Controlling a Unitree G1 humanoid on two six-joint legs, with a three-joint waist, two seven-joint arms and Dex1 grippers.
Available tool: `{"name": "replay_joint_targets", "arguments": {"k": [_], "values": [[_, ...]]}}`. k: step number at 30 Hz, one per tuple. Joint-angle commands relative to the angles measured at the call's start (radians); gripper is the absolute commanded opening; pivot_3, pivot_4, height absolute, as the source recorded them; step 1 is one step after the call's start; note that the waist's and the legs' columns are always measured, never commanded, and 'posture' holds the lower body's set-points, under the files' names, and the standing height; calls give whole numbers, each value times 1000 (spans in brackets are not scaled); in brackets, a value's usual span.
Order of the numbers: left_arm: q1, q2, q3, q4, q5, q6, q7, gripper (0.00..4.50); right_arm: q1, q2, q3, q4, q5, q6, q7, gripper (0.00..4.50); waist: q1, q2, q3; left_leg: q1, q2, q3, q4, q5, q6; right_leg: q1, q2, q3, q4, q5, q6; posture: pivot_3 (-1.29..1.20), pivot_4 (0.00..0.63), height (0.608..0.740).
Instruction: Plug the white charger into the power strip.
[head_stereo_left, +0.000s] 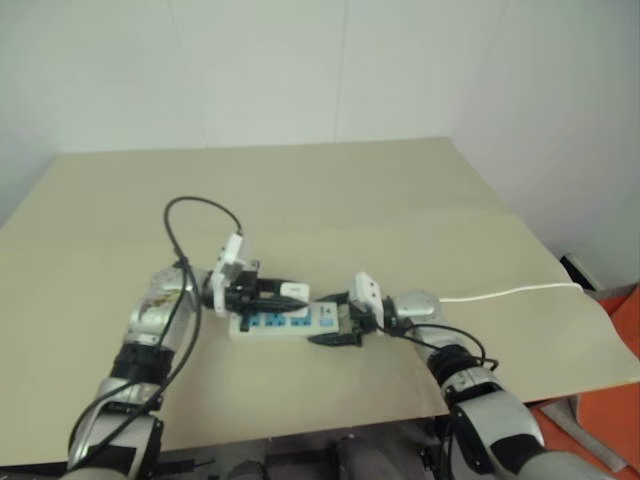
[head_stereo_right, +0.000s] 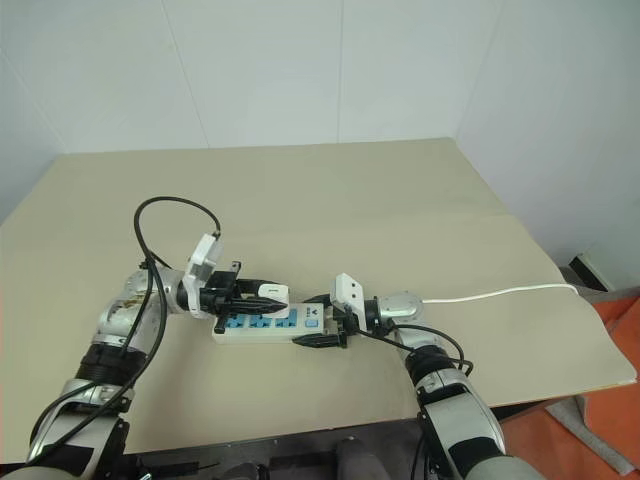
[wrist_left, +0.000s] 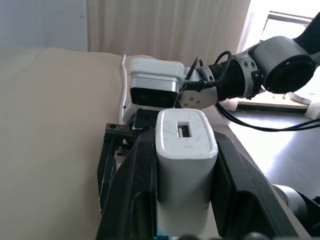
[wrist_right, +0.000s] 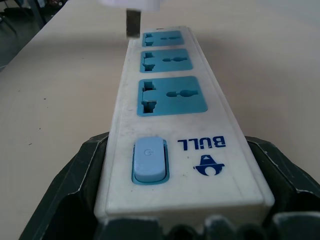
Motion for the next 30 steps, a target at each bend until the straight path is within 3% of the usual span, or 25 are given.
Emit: {"name": "replay_joint_targets", "arguments": {"k": [1, 30], "values": [[5, -8, -1, 2, 4, -30, -4, 1012, 13, 21, 23, 1, -6, 9, 18, 3449, 0, 0, 0, 0, 0, 0, 0, 0, 0, 0, 0, 0, 0, 0, 0, 0, 150, 740], [28, -72, -10, 43, 61, -125, 63, 1012, 13, 22, 21, -3, -4, 21, 17, 3449, 0, 0, 0, 0, 0, 0, 0, 0, 0, 1, 0, 0, -1, 0, 0, 0, 150, 740]]}}
